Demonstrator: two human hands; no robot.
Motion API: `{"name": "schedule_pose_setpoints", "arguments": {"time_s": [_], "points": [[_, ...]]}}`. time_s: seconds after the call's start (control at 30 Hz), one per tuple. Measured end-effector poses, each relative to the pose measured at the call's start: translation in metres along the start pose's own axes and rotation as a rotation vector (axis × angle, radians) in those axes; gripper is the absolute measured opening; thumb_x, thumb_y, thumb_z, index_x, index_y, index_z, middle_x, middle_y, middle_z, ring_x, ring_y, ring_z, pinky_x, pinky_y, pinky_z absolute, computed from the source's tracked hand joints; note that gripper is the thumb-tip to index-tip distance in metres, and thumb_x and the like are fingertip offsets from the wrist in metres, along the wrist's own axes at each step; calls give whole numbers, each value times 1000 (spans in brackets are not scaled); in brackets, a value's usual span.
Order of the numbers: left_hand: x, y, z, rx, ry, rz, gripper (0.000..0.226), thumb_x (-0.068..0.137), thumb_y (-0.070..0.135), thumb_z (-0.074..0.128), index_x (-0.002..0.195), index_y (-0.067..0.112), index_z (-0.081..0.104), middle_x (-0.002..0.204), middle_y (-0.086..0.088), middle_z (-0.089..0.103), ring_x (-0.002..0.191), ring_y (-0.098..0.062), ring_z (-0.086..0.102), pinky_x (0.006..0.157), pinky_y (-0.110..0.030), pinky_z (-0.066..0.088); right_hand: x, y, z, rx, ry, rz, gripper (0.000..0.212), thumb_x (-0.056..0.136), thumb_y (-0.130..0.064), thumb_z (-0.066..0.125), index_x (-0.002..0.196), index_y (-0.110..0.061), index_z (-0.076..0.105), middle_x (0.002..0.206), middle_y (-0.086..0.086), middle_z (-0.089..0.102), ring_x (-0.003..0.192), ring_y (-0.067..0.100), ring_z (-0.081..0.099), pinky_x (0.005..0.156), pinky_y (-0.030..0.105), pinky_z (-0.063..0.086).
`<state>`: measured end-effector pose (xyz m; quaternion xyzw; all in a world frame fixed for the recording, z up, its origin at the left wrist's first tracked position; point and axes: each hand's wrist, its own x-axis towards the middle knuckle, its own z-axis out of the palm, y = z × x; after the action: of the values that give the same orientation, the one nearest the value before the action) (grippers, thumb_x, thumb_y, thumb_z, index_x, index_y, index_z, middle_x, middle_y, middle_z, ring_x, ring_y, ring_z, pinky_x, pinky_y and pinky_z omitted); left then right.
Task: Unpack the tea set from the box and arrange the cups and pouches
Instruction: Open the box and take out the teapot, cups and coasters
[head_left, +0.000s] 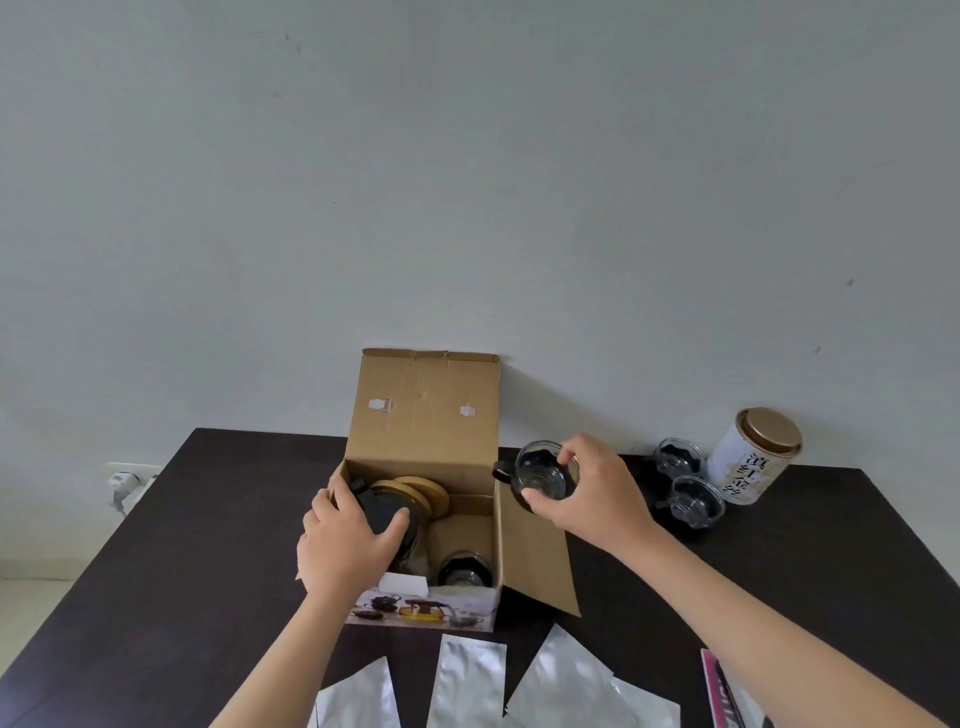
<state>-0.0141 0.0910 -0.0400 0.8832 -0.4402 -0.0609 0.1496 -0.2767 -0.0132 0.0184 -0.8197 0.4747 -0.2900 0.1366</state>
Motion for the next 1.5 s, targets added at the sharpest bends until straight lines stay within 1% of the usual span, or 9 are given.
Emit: {"name": "schedule_pose_setpoints", "arguments": {"time_s": [0.23,0.47,0.77,1.0,1.2,1.27,1.33,1.37,1.5], "points": [[0,1,-1,15,-10,-6,100,80,73,42,149,7,11,146,-21,33,128,-39,39,93,-46,46,-61,92,-32,-67,-117,299,40,59,-33,77,71,-20,41,72,-1,48,65,13,47,53,23,34],[1,0,3,17,2,-14,100,79,74,42,149,9,12,144,-21,36,126,-40,41,90,-49,48,-97,155,-37,-114,-198,517,43,56,-29,77,71,-20,38,85,-1,45,77,16,47,55,26,34],[4,-1,7,30,0,-26,99,78,73,44,148,9,15,142,-22,38,124,-42,43,85,-51,50,-92,178,-35,-14,-174,531,40,61,-12,76,70,-15,37,85,1,45,70,16,46,58,26,36],[4,0,7,27,-1,-31,99,78,72,46,148,9,16,142,-22,37,124,-42,42,84,-51,50,-79,186,-40,-10,-174,567,41,60,-12,77,74,-13,39,89,5,48,72,18,49,59,27,39],[4,0,6,18,2,-31,98,79,71,47,148,9,16,142,-22,38,124,-42,42,84,-50,50,-79,185,-38,13,-169,594,43,62,-8,78,86,-11,43,104,7,49,88,23,54,67,28,43],[4,0,7,17,1,-32,98,79,72,47,148,9,16,141,-22,38,124,-42,43,84,-49,50,-79,183,-37,6,-196,595,44,64,-9,76,91,-15,43,108,4,47,94,24,52,84,35,45],[4,0,7,15,4,-29,98,79,72,47,148,9,17,141,-22,38,124,-41,43,84,-49,50,-76,177,-35,-74,-236,557,47,65,-13,76,99,-19,45,112,0,44,107,25,48,108,47,28],[4,0,7,12,6,-28,98,79,72,47,148,9,17,141,-22,38,124,-41,43,85,-50,49,-72,170,-34,-119,-243,522,50,66,-16,77,105,-19,47,116,1,43,114,26,46,110,49,21],[4,1,6,1,9,-38,99,78,72,47,148,8,16,141,-22,38,125,-42,41,88,-51,48,-47,111,-25,-52,-234,335,65,74,-26,78,130,-15,46,143,7,36,137,27,32,111,39,27]]}}
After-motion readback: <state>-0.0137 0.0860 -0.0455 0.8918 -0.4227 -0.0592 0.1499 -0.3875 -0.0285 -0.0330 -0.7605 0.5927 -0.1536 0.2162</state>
